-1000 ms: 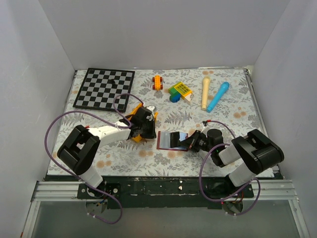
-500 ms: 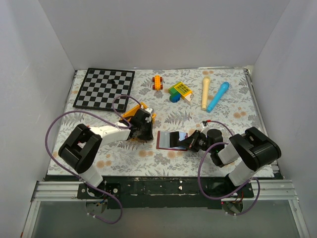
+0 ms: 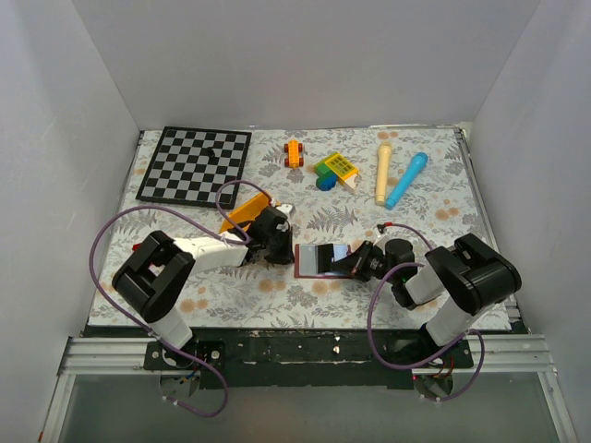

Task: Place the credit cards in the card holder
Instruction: Insert the credit card into the card holder.

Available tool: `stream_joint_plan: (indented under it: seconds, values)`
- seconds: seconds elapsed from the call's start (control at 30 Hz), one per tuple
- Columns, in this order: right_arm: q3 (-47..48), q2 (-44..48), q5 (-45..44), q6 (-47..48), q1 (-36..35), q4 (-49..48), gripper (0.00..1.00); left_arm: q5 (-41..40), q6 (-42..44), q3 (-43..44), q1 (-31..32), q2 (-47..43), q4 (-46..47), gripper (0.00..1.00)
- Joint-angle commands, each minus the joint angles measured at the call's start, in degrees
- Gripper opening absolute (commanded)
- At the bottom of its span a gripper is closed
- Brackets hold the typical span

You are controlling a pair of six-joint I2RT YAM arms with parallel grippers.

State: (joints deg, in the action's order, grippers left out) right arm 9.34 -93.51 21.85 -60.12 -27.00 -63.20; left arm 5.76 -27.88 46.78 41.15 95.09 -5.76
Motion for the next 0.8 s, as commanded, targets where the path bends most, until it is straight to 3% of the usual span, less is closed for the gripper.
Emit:
stream_joint_plan:
  seconds: [0.0, 0.53, 0.77]
  values:
    - [1.38, -1.67, -0.14, -0.17, 0.02, -1.75, 0.01, 1.71, -1.48, -3.54, 2.09, 0.19, -2.15, 0.0]
    - [3.66, -5.1, 5.22, 0.0, -0.07, -3.77, 0.01, 1.54, -2.62, -3.19, 3.42, 1.5, -1.27, 0.0]
    - [3.92, -3.61, 9.52, 2.81, -0.07, 0.26, 0.01, 1.27, -2.53, -2.23, 3.5, 2.56, -1.36, 0.0]
